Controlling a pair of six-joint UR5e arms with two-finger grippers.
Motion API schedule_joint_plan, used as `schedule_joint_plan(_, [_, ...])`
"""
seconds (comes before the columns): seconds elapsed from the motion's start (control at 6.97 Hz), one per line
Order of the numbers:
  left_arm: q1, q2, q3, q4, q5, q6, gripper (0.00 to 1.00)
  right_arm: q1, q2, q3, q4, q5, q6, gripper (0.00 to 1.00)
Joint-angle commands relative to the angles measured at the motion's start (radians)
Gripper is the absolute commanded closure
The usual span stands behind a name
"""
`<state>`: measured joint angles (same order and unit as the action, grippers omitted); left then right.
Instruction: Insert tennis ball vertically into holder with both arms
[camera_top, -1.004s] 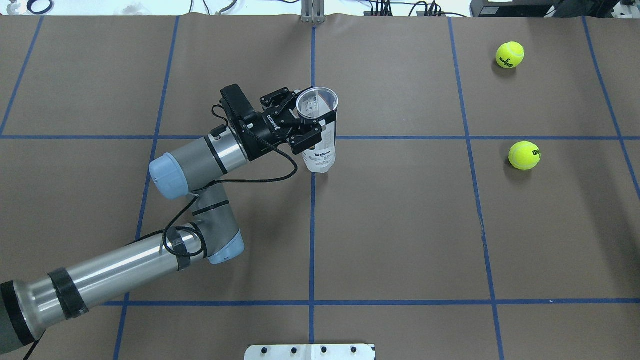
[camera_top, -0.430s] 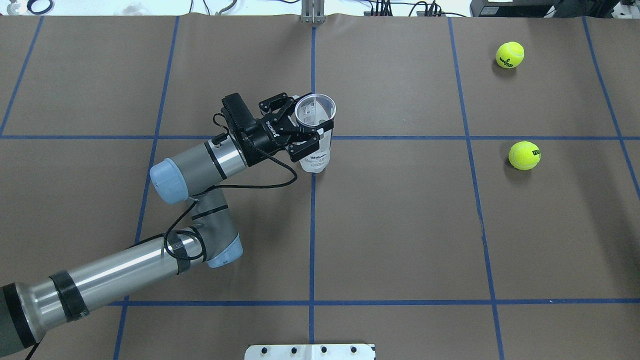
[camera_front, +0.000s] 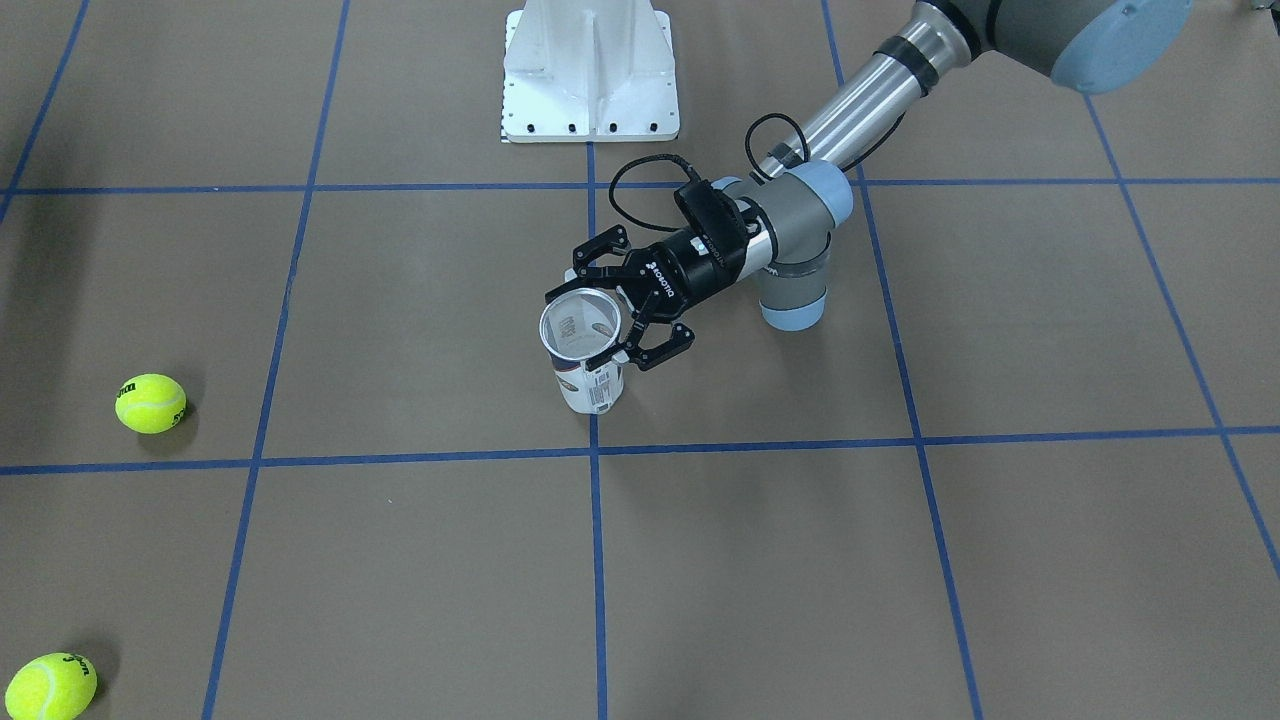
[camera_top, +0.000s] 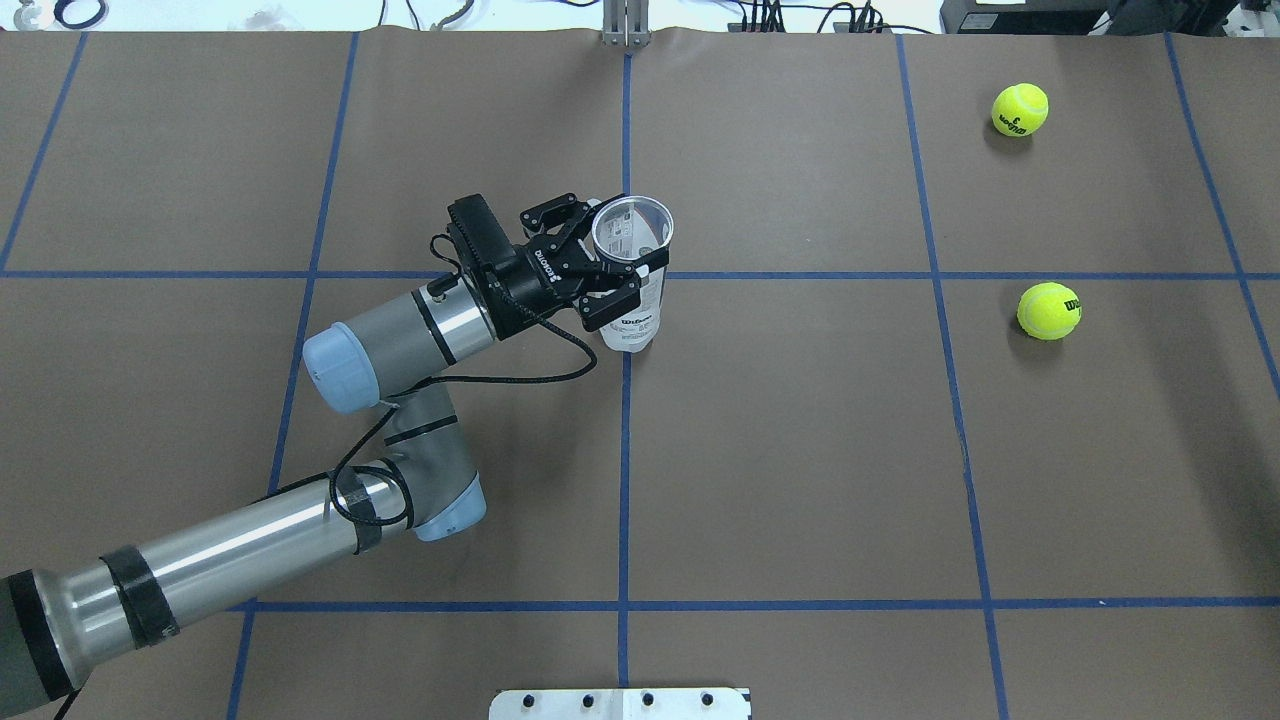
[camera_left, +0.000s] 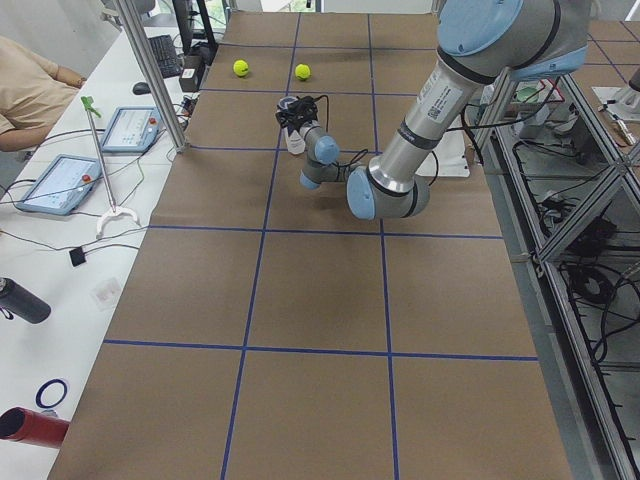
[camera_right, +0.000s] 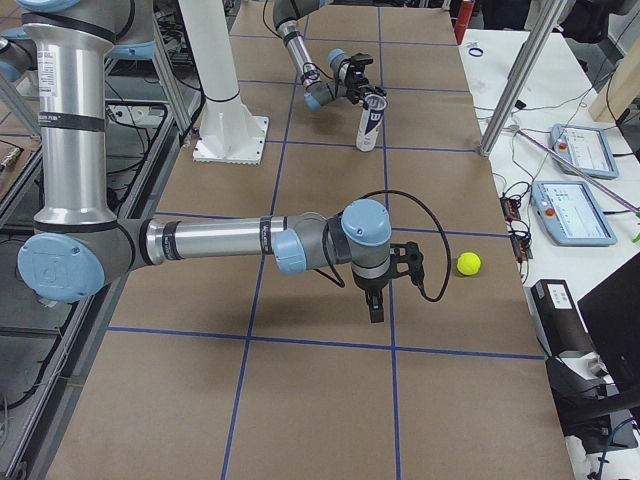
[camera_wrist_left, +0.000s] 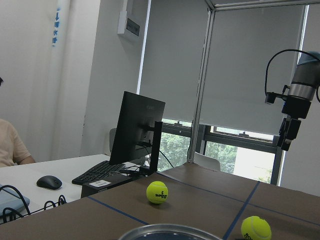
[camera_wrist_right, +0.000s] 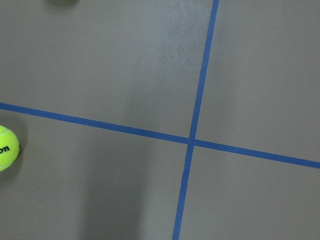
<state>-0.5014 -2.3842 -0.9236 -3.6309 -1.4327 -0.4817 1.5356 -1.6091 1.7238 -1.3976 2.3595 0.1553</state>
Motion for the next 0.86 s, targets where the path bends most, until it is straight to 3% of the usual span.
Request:
schedule_joint_plan(0.0, [0.006,-0.001,-0.001,0.000,0.000,0.000,0.21,-0.069,0.020,0.067,-0.001,0.023,0.210,0.00])
schedule_joint_plan(0.43, [0.014,-0.001,-0.006,-0.003,0.000,0.000,0.20,-0.228,0.055,0.117,0.034,-0.052,0.453,0.00])
schedule_joint_plan(0.72, [0.017,-0.001,-0.009,-0.003,0.000,0.000,0.19,-0.355,0.057,0.115,0.167,-0.148,0.655,0.00])
